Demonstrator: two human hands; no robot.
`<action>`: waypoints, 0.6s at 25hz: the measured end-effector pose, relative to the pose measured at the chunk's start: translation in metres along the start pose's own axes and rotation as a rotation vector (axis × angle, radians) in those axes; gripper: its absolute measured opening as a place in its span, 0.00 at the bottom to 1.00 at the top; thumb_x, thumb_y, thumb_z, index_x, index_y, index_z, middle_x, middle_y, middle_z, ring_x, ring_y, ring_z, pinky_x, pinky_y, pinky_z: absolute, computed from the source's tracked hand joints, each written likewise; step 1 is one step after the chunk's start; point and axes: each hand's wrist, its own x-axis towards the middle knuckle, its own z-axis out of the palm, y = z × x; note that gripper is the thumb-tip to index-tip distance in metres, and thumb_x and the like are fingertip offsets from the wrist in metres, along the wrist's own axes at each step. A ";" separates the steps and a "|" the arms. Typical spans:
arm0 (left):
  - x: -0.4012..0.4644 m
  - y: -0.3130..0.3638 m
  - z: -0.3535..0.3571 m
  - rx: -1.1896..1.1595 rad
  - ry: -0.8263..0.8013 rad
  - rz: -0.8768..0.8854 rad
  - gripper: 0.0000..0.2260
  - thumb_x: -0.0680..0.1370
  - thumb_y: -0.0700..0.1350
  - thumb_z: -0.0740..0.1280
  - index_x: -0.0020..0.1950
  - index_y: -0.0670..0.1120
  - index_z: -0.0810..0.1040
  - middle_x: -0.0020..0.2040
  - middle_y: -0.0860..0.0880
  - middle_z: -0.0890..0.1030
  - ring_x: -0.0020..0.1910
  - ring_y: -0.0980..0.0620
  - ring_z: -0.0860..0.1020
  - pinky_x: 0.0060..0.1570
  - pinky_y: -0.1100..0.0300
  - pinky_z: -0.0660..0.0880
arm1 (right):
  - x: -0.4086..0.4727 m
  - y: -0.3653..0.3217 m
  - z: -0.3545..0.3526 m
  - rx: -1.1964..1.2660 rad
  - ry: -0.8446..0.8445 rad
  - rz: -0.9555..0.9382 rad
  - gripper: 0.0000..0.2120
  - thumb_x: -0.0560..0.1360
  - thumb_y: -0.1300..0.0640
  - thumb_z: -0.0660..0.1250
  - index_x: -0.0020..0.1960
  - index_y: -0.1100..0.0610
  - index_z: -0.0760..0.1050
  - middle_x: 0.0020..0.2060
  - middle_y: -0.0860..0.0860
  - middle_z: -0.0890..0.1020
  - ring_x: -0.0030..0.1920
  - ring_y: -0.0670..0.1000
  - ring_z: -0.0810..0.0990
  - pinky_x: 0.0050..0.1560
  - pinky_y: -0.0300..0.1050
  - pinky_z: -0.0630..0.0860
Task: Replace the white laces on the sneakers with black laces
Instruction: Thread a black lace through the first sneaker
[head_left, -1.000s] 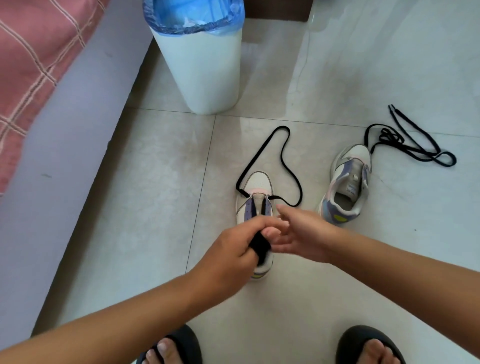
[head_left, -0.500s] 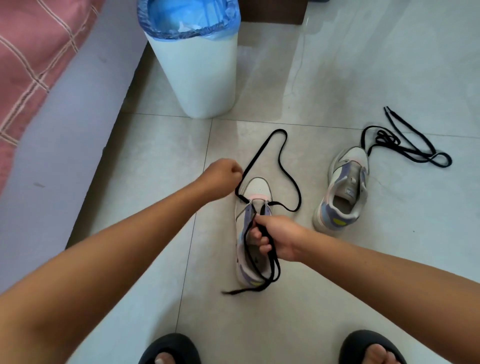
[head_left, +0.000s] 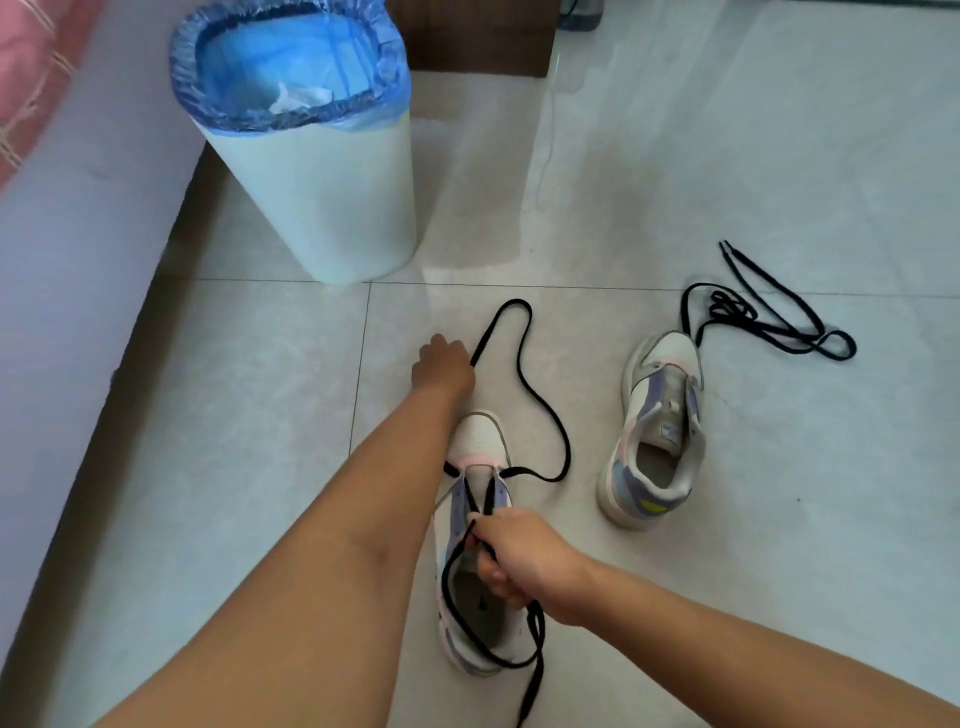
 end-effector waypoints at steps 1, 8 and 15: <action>-0.001 -0.004 -0.002 -0.107 -0.002 0.021 0.07 0.78 0.41 0.59 0.49 0.41 0.76 0.54 0.39 0.73 0.55 0.41 0.73 0.51 0.53 0.72 | 0.000 -0.001 -0.001 -0.015 -0.002 0.000 0.21 0.82 0.56 0.50 0.30 0.56 0.61 0.16 0.48 0.63 0.17 0.45 0.57 0.22 0.32 0.53; -0.089 -0.024 -0.124 -1.298 -0.465 0.194 0.09 0.80 0.42 0.54 0.40 0.46 0.69 0.26 0.51 0.69 0.22 0.55 0.65 0.34 0.58 0.73 | 0.011 -0.009 -0.006 -0.126 -0.060 0.016 0.12 0.79 0.59 0.51 0.38 0.55 0.66 0.17 0.47 0.63 0.18 0.45 0.56 0.22 0.31 0.51; -0.200 -0.047 -0.200 -0.543 -0.517 0.355 0.10 0.75 0.52 0.67 0.53 0.50 0.79 0.44 0.47 0.83 0.41 0.49 0.82 0.48 0.53 0.79 | 0.022 -0.029 -0.006 -0.285 -0.118 -0.014 0.13 0.79 0.59 0.50 0.37 0.55 0.65 0.20 0.48 0.63 0.19 0.45 0.57 0.21 0.33 0.52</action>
